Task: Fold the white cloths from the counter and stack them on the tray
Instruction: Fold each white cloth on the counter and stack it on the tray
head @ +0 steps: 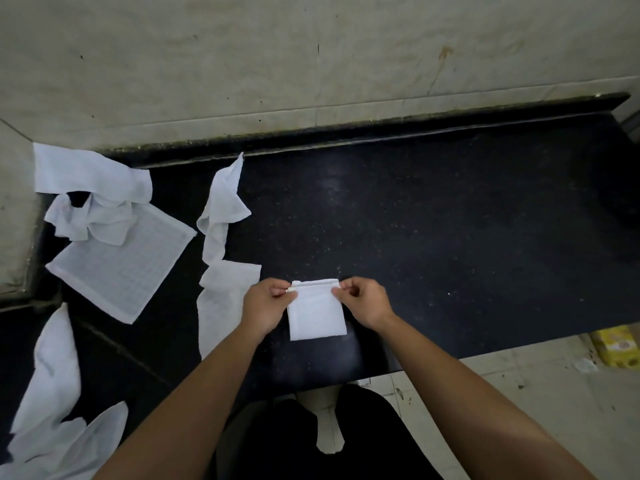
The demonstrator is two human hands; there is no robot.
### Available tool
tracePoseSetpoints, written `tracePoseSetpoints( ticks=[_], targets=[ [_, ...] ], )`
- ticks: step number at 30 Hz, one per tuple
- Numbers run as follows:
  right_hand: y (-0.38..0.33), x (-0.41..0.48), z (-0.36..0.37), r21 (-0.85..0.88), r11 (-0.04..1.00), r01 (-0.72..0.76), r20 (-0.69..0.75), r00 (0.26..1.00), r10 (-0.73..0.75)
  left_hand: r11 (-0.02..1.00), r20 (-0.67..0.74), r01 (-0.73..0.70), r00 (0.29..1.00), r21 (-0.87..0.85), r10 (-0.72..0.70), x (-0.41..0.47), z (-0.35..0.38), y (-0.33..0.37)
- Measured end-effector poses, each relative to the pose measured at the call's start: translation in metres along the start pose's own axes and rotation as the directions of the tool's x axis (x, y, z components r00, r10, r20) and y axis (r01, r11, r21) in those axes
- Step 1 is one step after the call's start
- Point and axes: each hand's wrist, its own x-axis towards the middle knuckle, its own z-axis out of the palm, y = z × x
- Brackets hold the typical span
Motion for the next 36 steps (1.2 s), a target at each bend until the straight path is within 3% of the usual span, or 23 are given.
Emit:
tracePoseSetpoints(
  ticks=[10, 12, 14, 16, 19, 22, 31, 33, 36],
  targets=[
    [-0.004, 0.015, 0.007, -0.104, 0.995, -0.002, -0.043, 0.999, -0.002, 0.972, -0.046, -0.084, 0.994, 0.219, 0.096, 0.027, 0.013, -0.01],
    [-0.003, 0.009, 0.009, -0.202, 0.977, 0.064, -0.069, 0.995, -0.079, 0.926, -0.064, -0.169, 0.977, 0.337, 0.202, 0.018, 0.013, -0.014],
    [0.002, -0.002, 0.011, -0.428, 0.866, 0.257, -0.103, 0.939, -0.33, 0.749, -0.032, -0.365, 0.889, 0.554, 0.457, 0.006, 0.01, -0.023],
    [0.01, -0.014, 0.016, -0.593, 0.675, 0.439, -0.017, 0.831, -0.556, 0.495, 0.148, -0.506, 0.79, 0.706, 0.595, -0.006, 0.008, -0.033],
    [0.027, -0.021, 0.029, -0.696, 0.466, 0.546, 0.243, 0.79, -0.563, 0.264, 0.418, -0.6, 0.751, 0.755, 0.512, -0.011, 0.006, -0.052],
    [0.04, -0.013, 0.034, -0.784, 0.323, 0.531, 0.345, 0.804, -0.484, 0.194, 0.5, -0.605, 0.767, 0.772, 0.402, -0.002, 0.003, -0.06],
    [0.037, -0.009, 0.033, -0.787, 0.36, 0.501, 0.375, 0.852, -0.366, 0.19, 0.536, -0.61, 0.778, 0.769, 0.327, 0.002, 0.001, -0.059],
    [0.032, -0.017, 0.029, -0.737, 0.468, 0.488, 0.333, 0.865, -0.376, 0.218, 0.524, -0.599, 0.79, 0.77, 0.318, -0.002, 0.001, -0.054],
    [0.028, -0.038, 0.02, -0.516, 0.776, 0.363, 0.105, 0.926, -0.364, 0.41, 0.436, -0.544, 0.836, 0.732, 0.332, -0.005, 0.006, -0.039]
  ],
)
